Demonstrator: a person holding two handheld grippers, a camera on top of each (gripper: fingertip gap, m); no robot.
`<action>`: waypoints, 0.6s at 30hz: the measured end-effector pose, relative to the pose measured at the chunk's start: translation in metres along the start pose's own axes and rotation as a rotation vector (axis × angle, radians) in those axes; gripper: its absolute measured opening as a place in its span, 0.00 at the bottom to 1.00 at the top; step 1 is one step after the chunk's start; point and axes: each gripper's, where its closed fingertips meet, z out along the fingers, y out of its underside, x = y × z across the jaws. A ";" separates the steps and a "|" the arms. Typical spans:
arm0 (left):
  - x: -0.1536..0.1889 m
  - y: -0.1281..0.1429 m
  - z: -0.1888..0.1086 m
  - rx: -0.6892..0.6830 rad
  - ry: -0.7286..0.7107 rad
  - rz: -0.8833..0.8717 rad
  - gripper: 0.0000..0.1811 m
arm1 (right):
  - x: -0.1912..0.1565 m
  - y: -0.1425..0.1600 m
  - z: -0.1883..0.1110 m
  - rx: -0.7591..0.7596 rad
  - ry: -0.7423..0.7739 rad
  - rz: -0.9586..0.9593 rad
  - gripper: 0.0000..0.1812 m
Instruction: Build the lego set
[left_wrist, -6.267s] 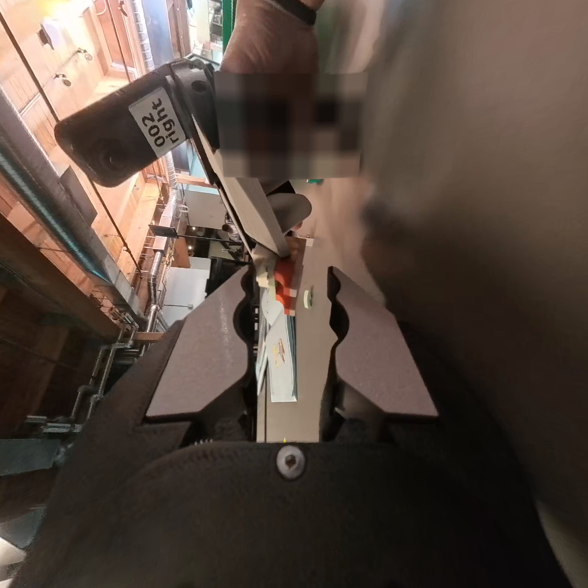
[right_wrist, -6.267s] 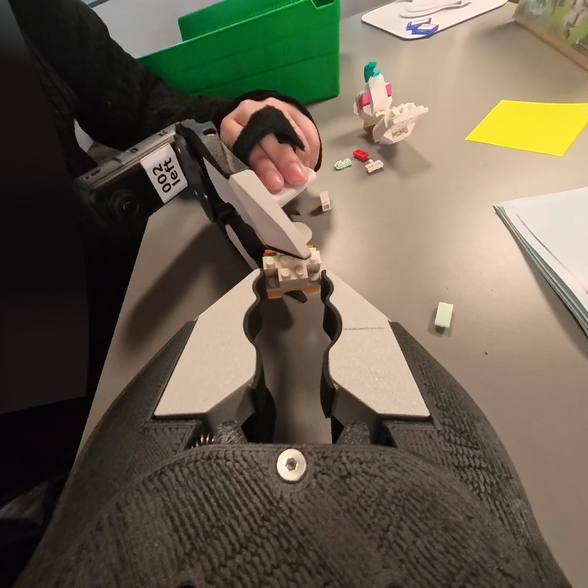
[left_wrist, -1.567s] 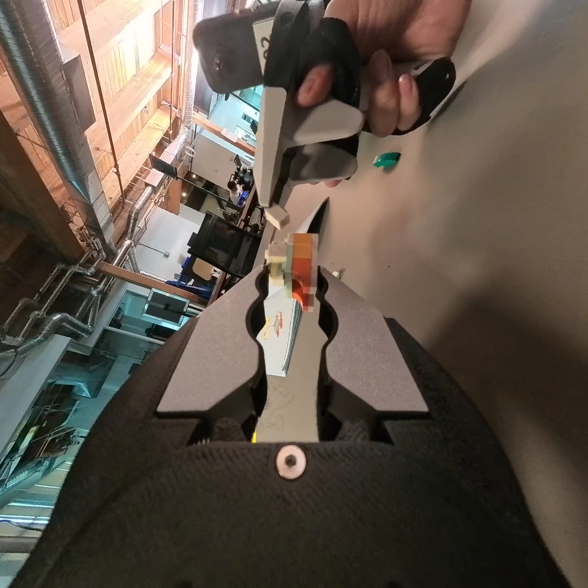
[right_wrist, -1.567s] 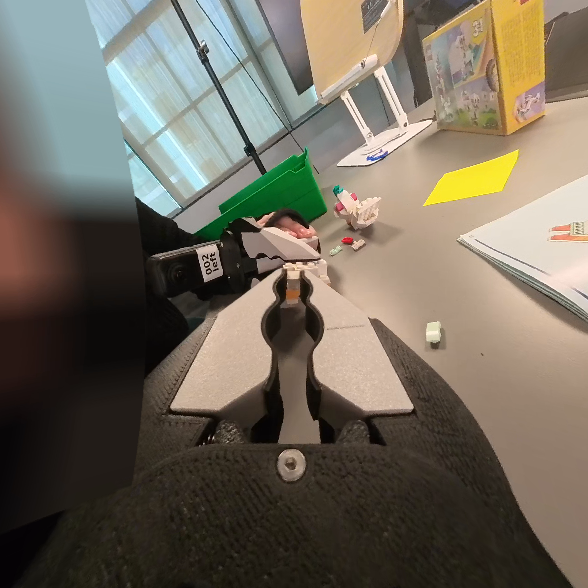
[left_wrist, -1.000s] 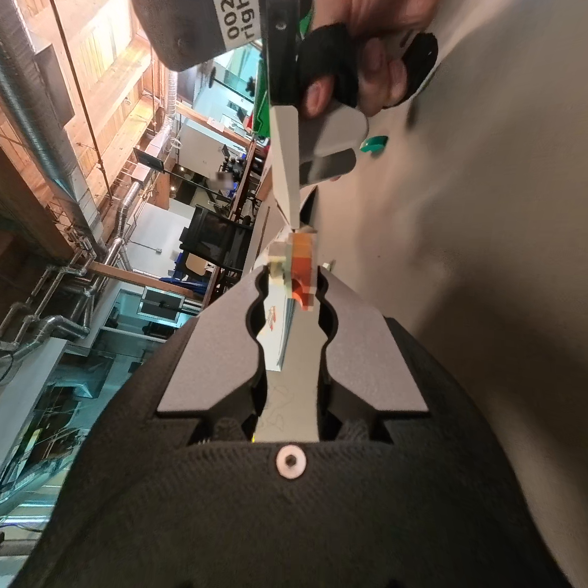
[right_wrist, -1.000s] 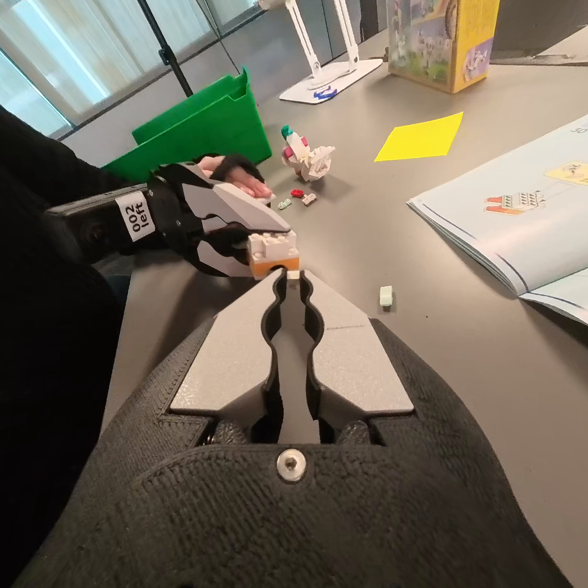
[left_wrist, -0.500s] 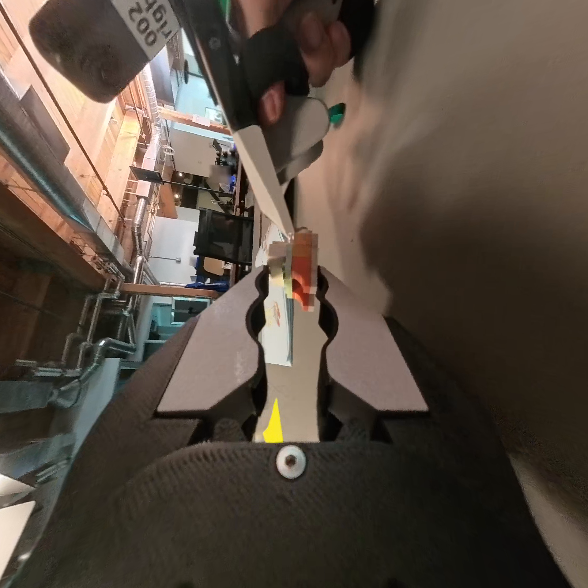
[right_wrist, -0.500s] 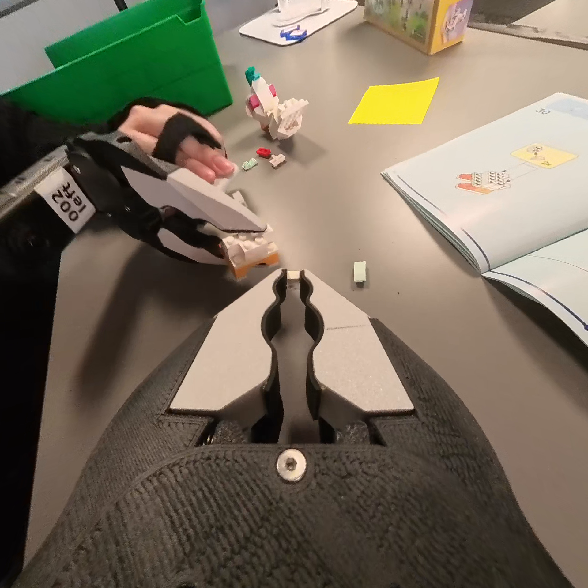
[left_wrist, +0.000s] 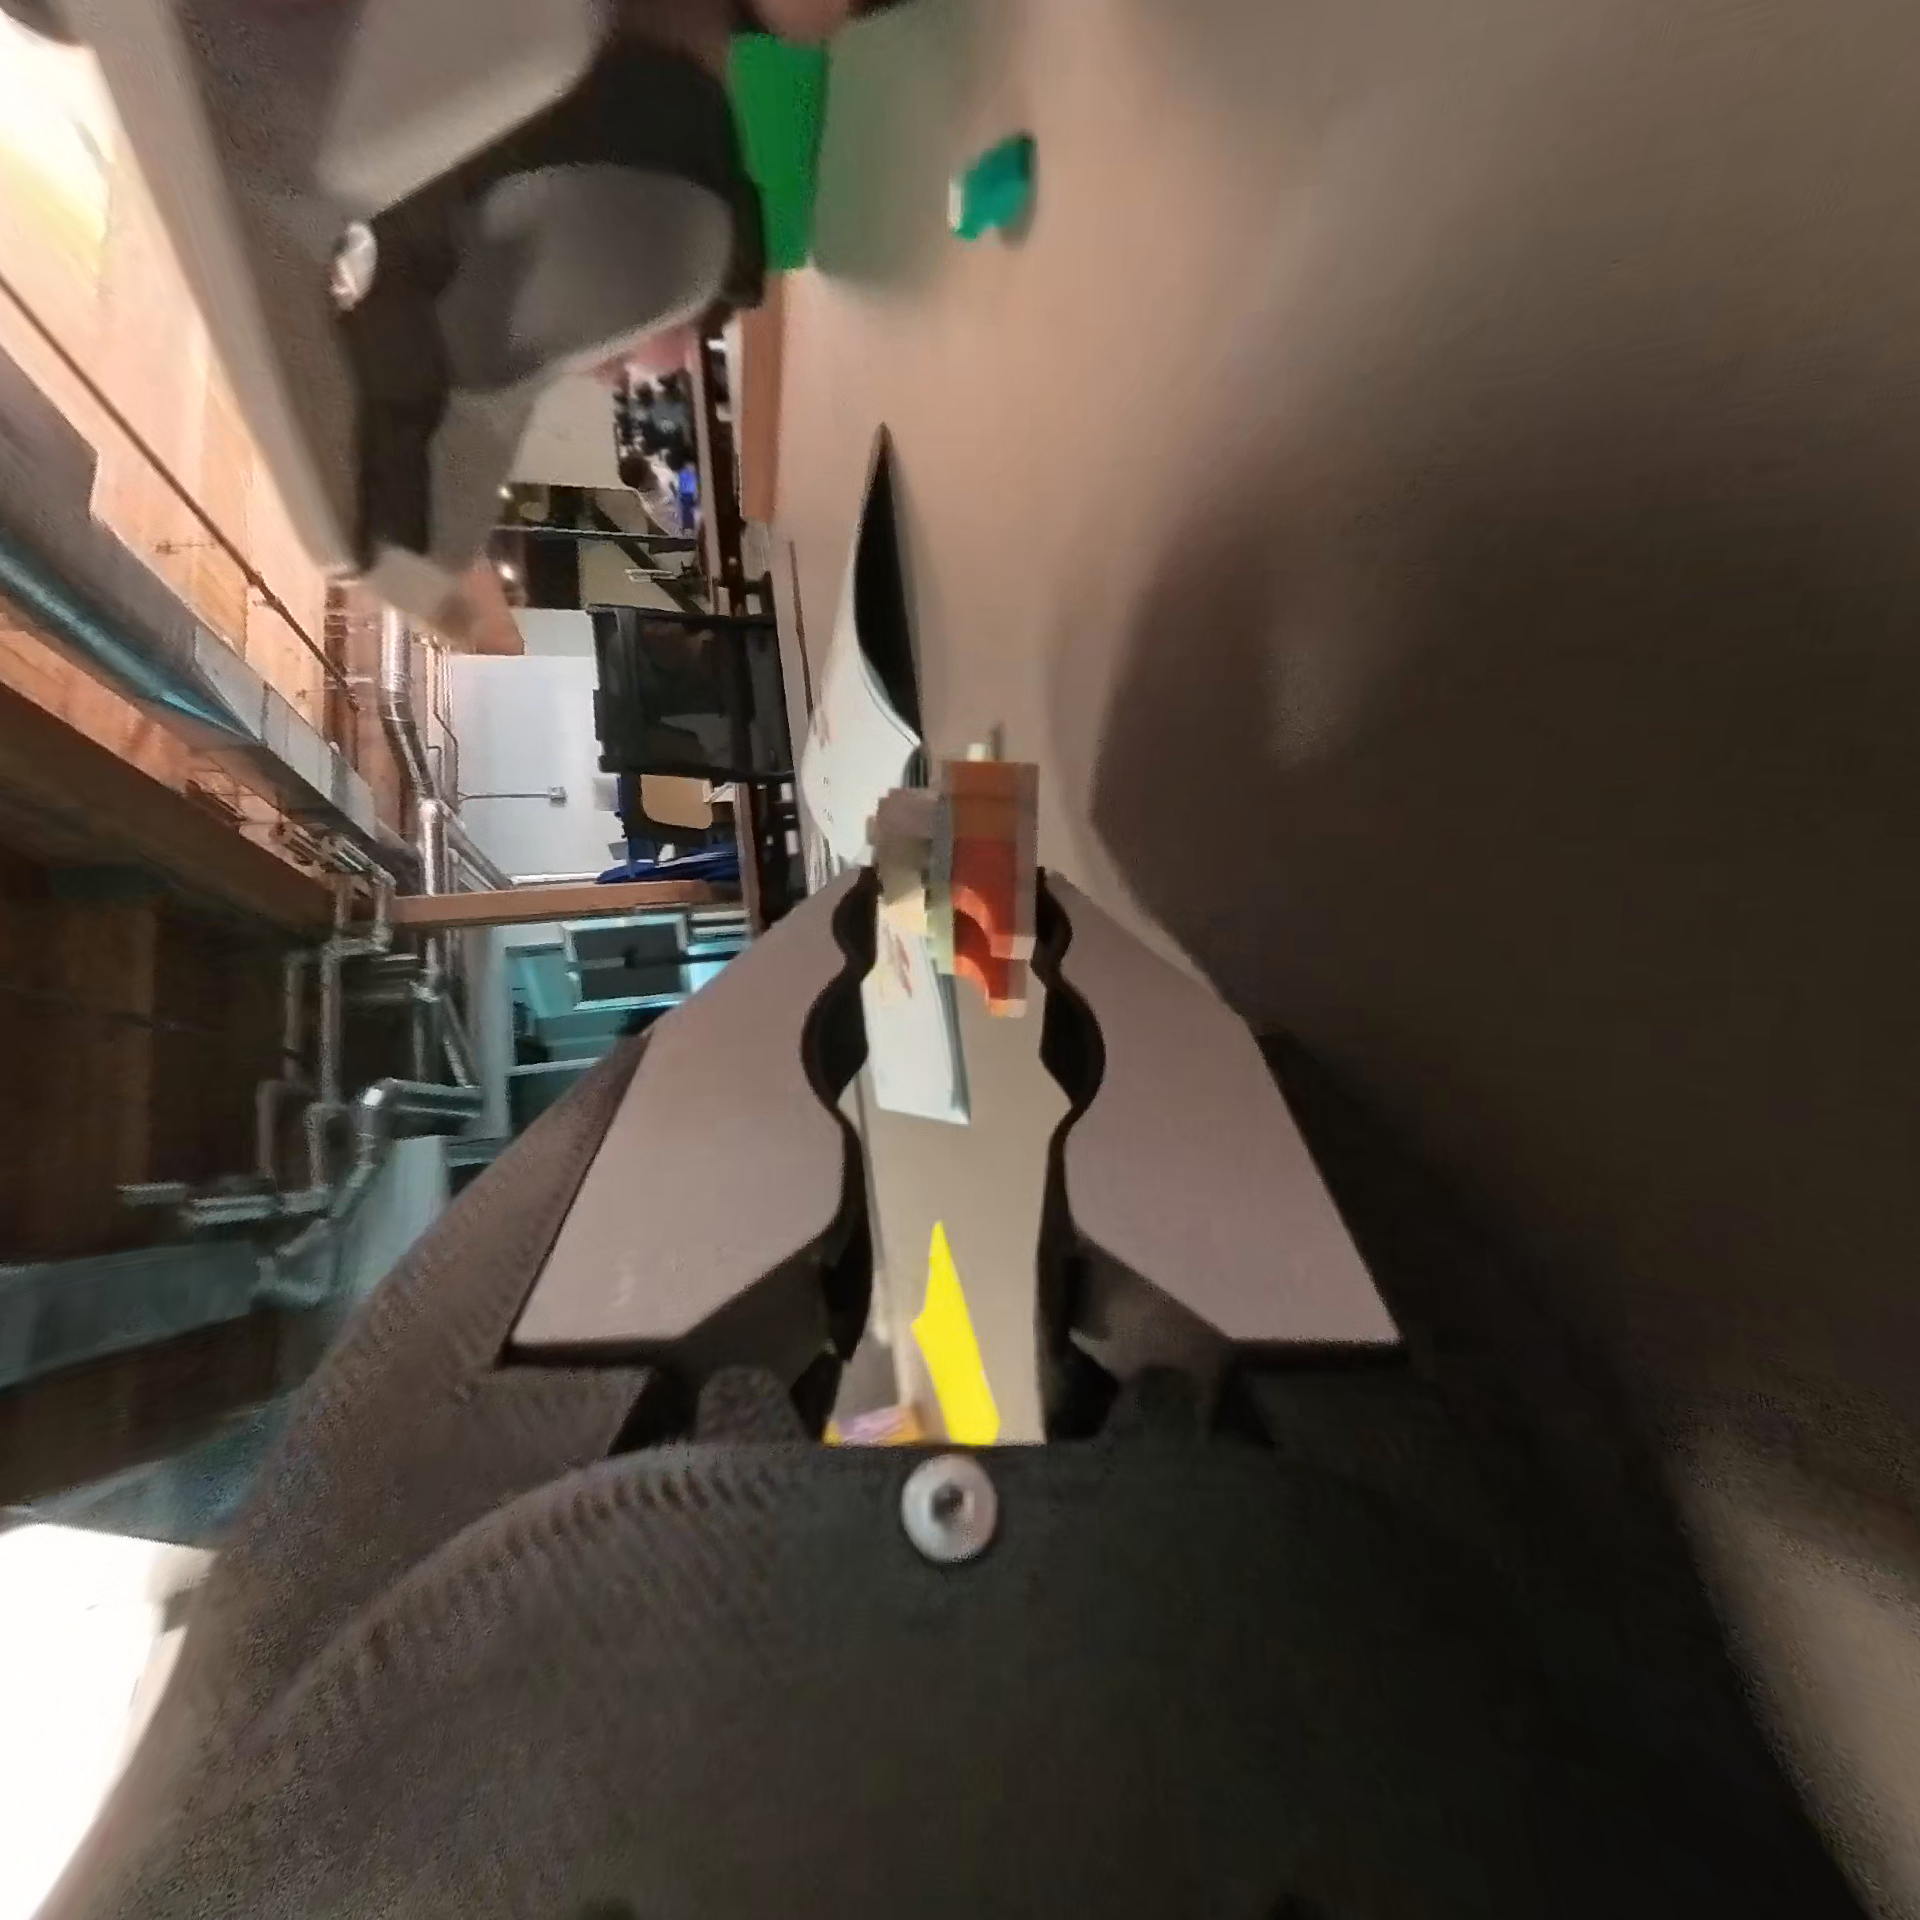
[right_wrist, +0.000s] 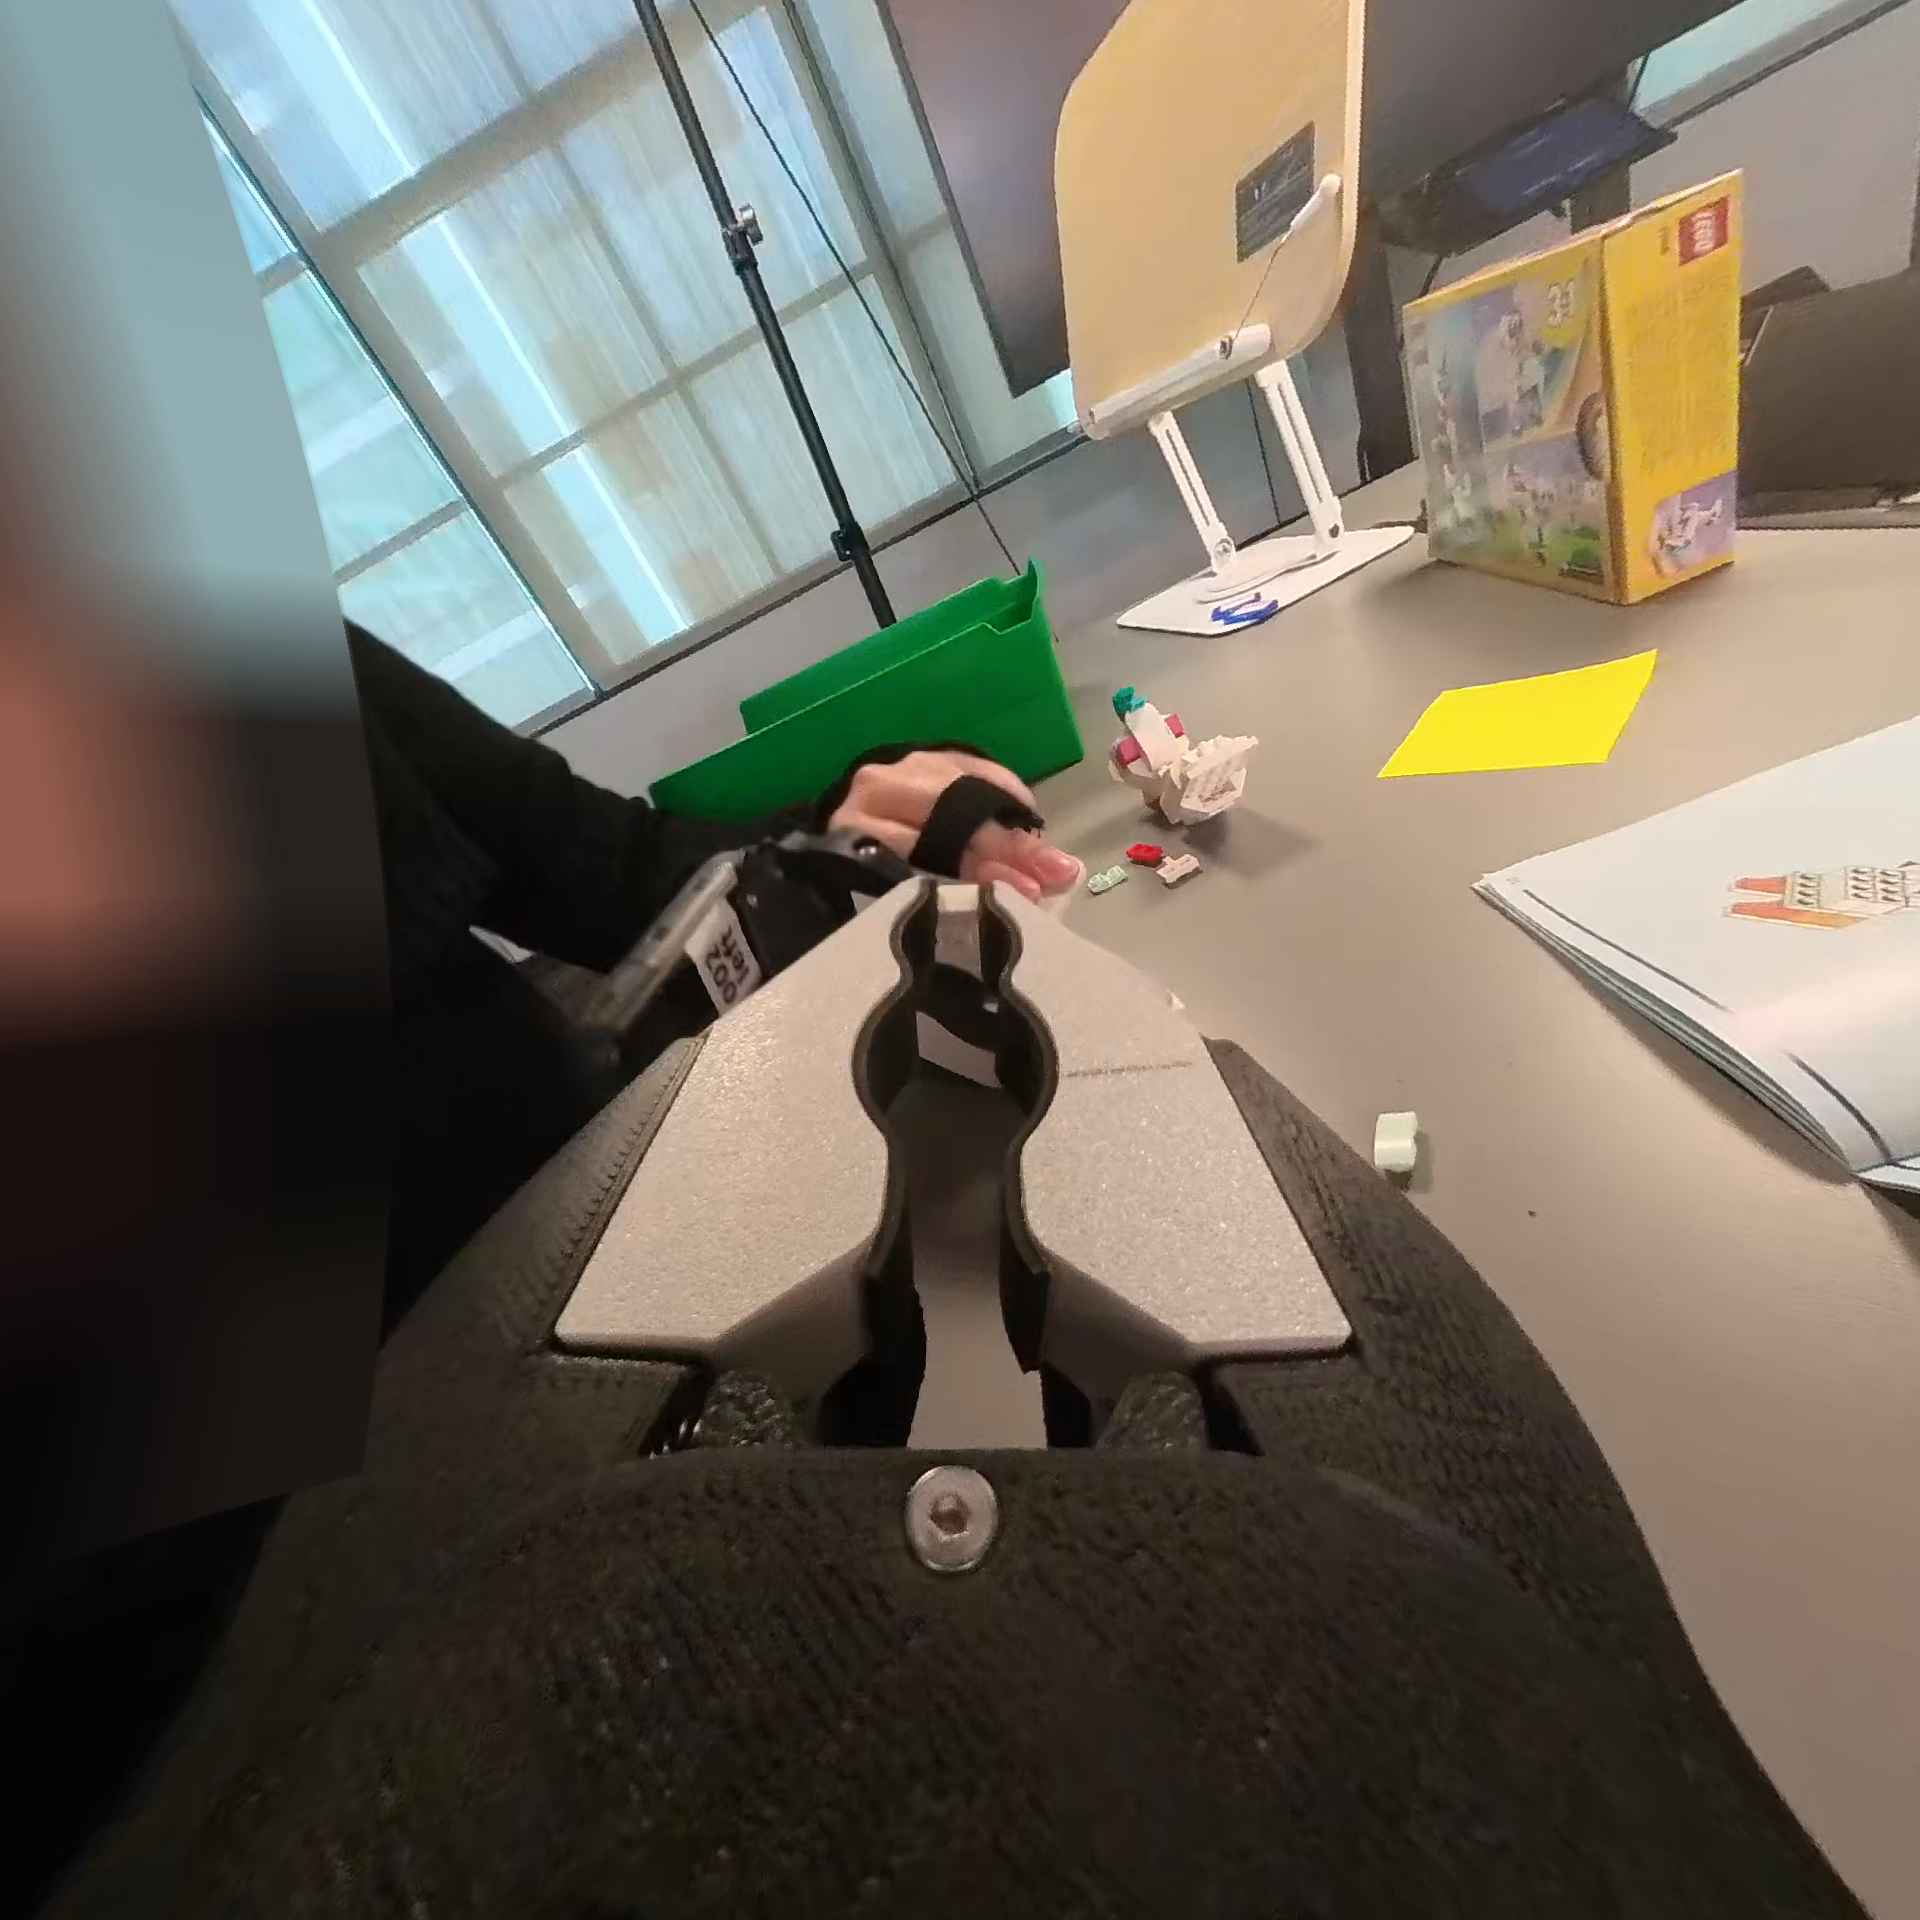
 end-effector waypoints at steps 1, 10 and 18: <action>0.002 0.002 0.001 -0.020 0.003 0.060 0.16 | -0.001 -0.001 0.000 0.007 -0.006 0.003 0.03; 0.002 0.019 0.004 -0.138 0.155 0.207 0.24 | 0.000 0.002 0.000 0.014 -0.029 0.007 0.03; -0.003 0.040 -0.013 -0.235 0.264 0.114 0.31 | -0.001 0.001 -0.002 0.014 -0.010 -0.037 0.03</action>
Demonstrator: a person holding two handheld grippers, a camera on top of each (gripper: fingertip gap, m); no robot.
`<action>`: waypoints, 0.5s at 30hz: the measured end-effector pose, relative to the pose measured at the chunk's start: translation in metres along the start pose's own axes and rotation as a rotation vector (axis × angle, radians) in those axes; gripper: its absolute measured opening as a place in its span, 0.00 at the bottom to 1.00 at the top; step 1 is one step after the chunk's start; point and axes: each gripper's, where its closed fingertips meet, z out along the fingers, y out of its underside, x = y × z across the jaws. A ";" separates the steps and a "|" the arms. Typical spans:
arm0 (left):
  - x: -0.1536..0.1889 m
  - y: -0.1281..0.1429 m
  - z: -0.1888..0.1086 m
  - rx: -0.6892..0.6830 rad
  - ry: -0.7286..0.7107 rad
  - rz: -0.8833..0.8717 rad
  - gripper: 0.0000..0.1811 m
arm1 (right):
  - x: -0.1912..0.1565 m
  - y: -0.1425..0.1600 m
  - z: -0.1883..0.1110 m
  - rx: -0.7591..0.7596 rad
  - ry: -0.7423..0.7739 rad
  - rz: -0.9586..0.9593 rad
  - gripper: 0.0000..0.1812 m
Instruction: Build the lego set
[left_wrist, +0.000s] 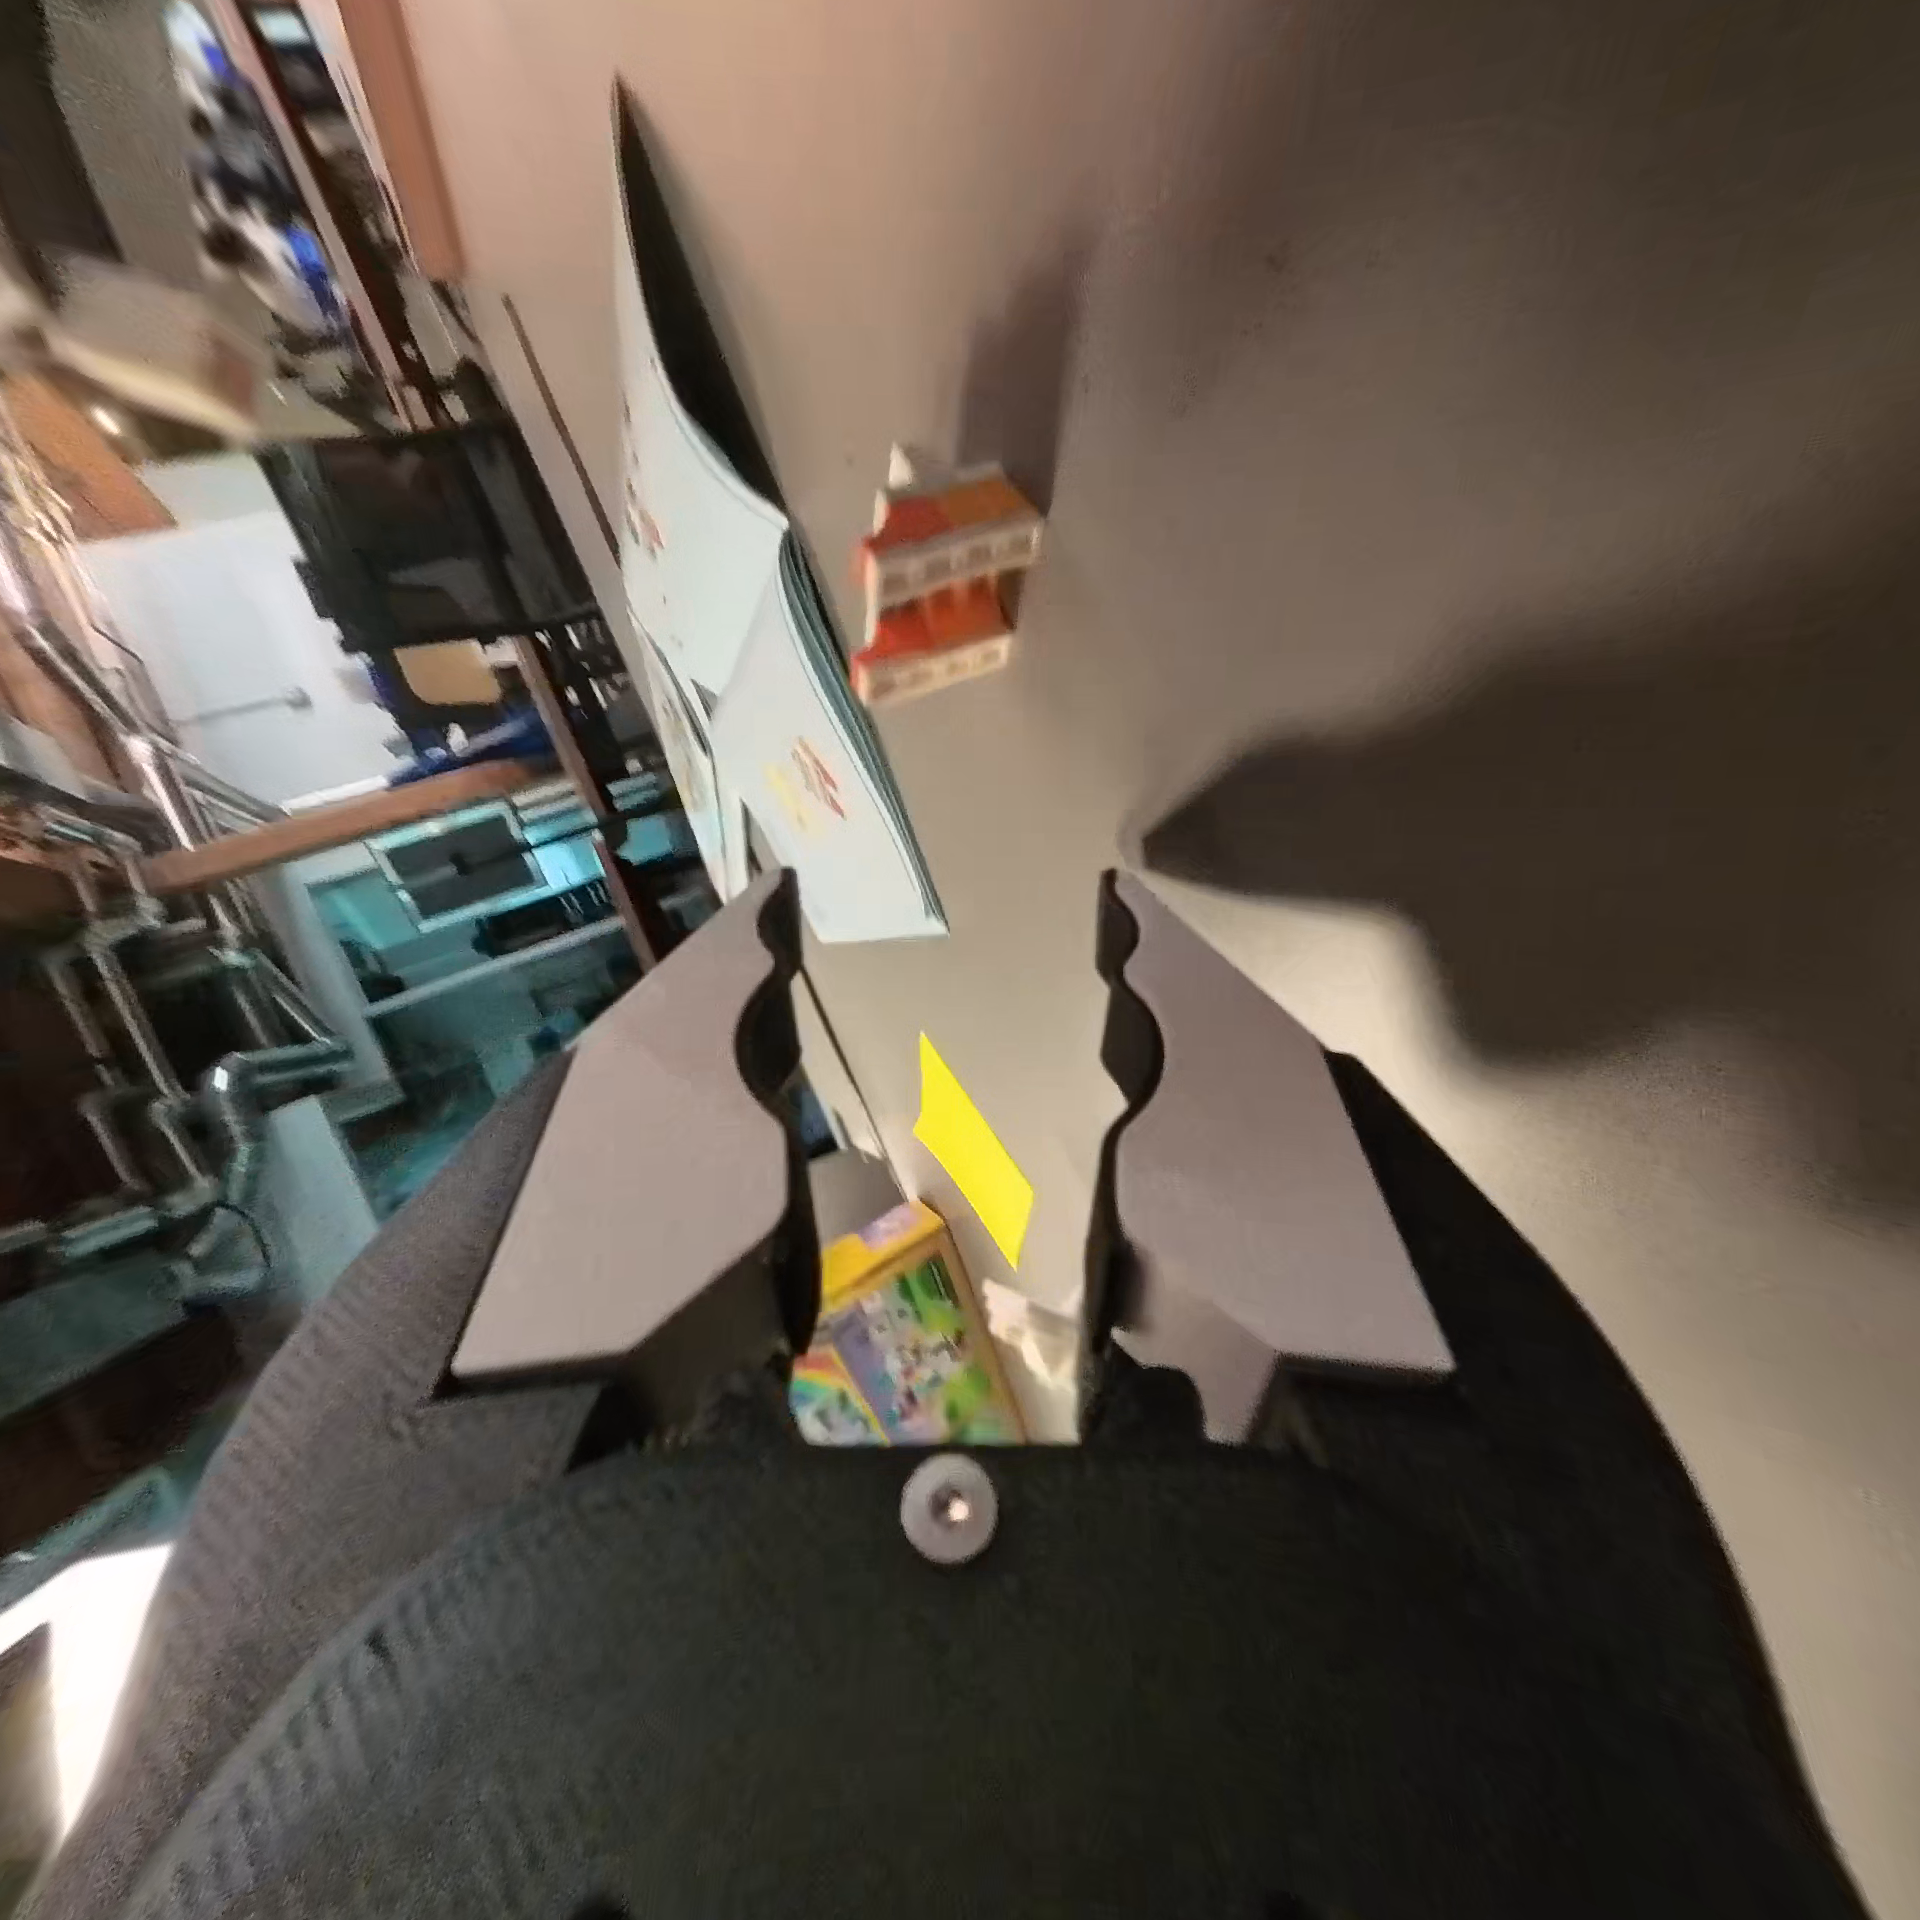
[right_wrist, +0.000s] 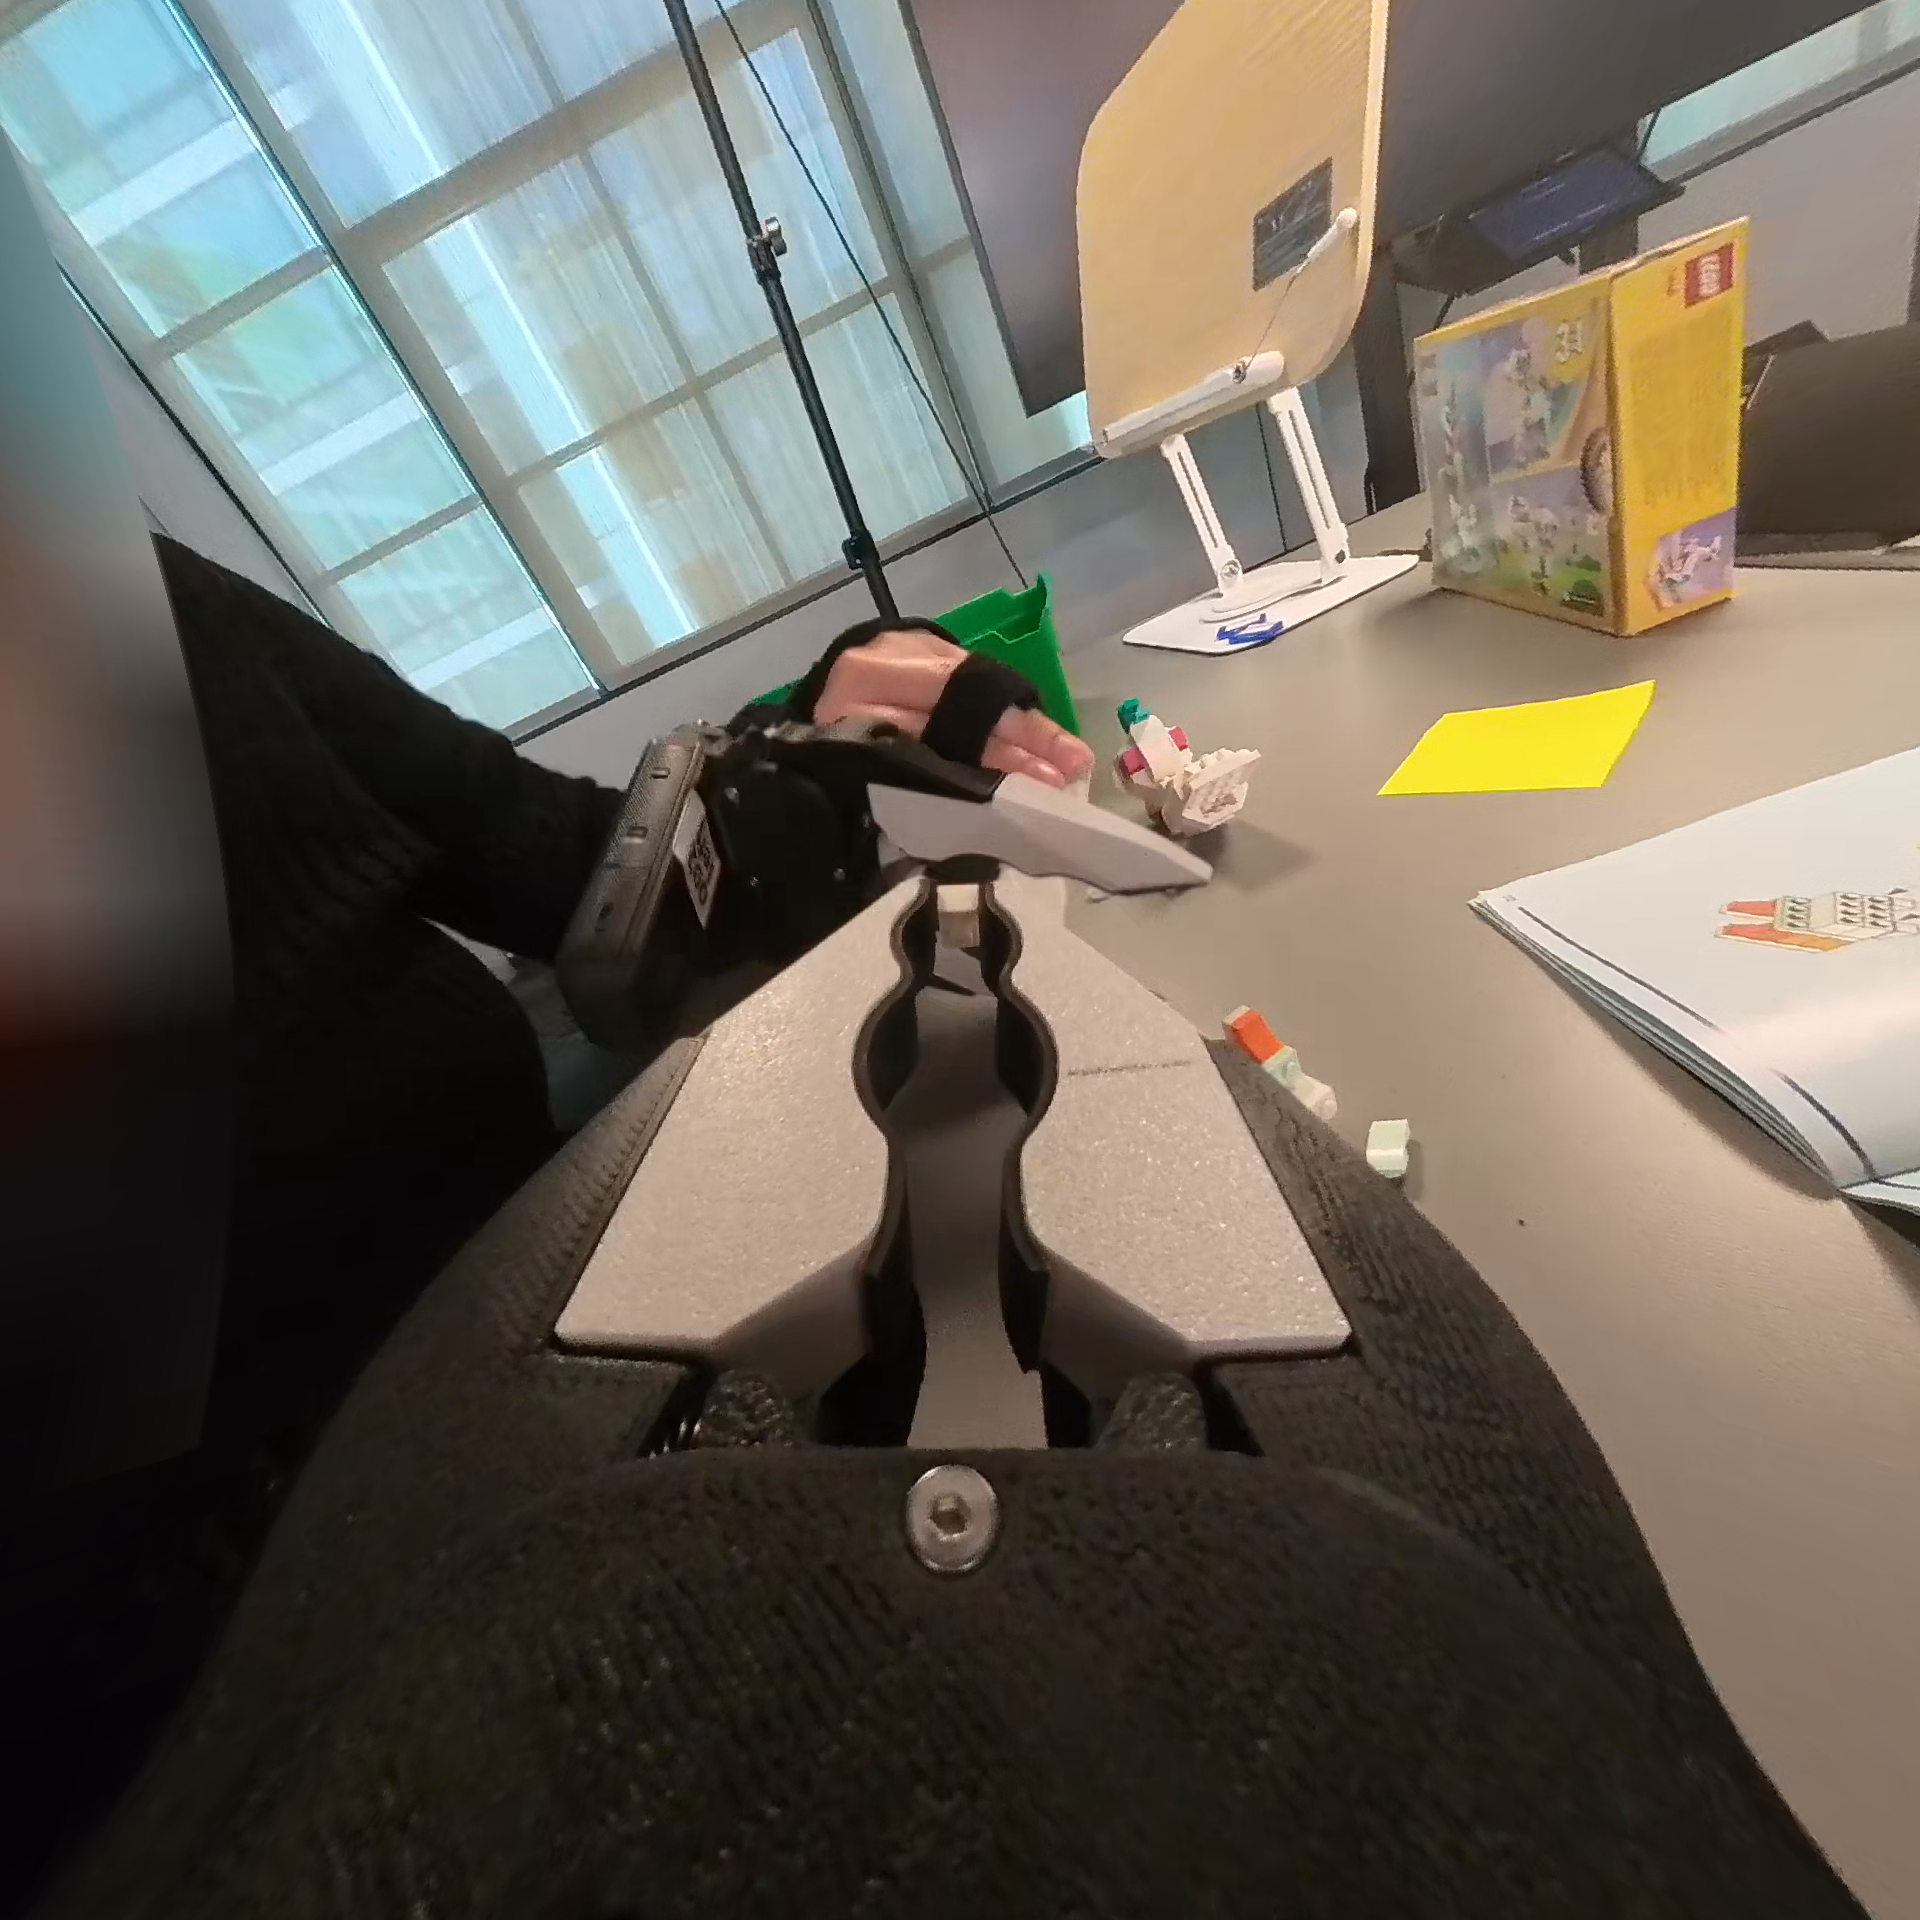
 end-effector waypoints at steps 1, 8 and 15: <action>0.000 0.005 -0.002 -0.019 0.011 -0.034 0.32 | 0.000 0.000 -0.001 0.000 0.007 -0.008 0.03; -0.016 -0.038 -0.029 0.324 0.215 -0.708 0.29 | 0.002 0.007 0.001 -0.057 0.056 -0.120 0.03; -0.050 -0.063 -0.039 0.706 0.336 -1.240 0.23 | 0.001 0.009 0.001 -0.072 0.077 -0.218 0.03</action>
